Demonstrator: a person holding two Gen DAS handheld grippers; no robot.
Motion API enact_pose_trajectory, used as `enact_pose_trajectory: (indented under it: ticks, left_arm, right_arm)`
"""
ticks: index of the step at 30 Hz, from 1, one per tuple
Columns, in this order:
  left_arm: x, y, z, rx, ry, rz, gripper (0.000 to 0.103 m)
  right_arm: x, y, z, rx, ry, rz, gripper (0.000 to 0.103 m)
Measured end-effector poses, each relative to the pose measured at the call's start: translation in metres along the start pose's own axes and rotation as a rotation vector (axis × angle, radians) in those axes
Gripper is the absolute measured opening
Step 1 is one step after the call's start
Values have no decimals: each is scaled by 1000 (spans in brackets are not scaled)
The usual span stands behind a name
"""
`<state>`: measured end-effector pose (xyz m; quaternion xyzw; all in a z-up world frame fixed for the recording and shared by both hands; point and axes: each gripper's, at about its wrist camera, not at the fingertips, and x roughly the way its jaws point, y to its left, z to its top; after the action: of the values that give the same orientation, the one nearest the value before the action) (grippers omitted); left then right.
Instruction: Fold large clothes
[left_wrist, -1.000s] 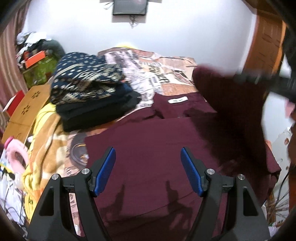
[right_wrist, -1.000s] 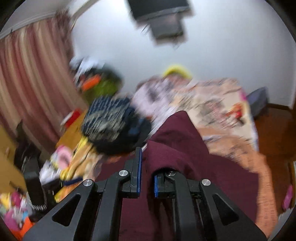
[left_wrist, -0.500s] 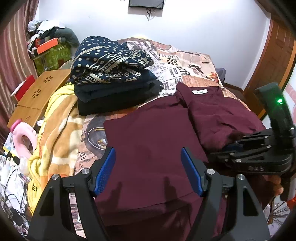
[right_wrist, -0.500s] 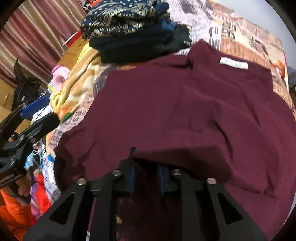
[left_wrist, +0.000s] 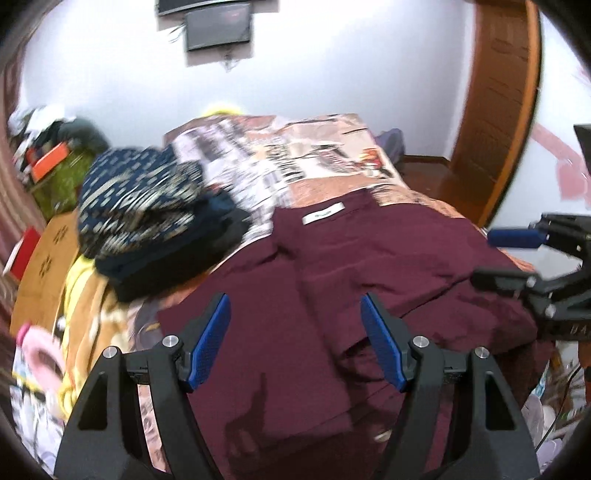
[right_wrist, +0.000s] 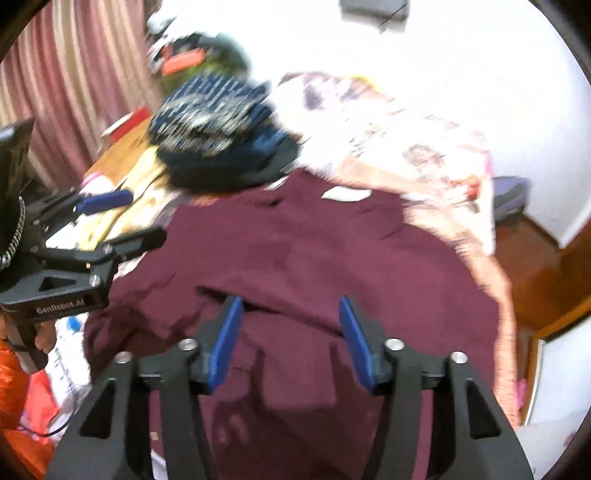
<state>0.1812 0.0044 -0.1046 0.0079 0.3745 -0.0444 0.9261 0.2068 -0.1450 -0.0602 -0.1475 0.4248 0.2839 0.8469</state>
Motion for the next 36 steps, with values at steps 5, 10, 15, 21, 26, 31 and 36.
enact_pose_trajectory:
  ticks: [5,10,15,21,26,31,36]
  left_arm:
    - [17,-44,17,101,12,-63,78]
    - [45,-82,26,155,91,-160,79]
    - [76,-120,25,250,158,-167,79]
    - [112,-148,16,341,217,-143,78]
    - [129,-144,19,299,213,-169,79]
    - [137,-136,24,229,218,-204,47]
    - [126,-125,31,197,165,-166,25]
  right_arm:
    - [-22,-42,-12,95,-51,-114,53]
    - [-28,-84,-32,221,-52,-185,53]
    - [-29,-116,-58,340,-23,-230,53]
    - [-22,-135,-80,418,13,-235,53]
    - [-15,-140,-90,438,32,-232,53]
    - [-8,-145,-99,473,50,-204,53]
    - [-3,-149,-104,499,63,-191,53]
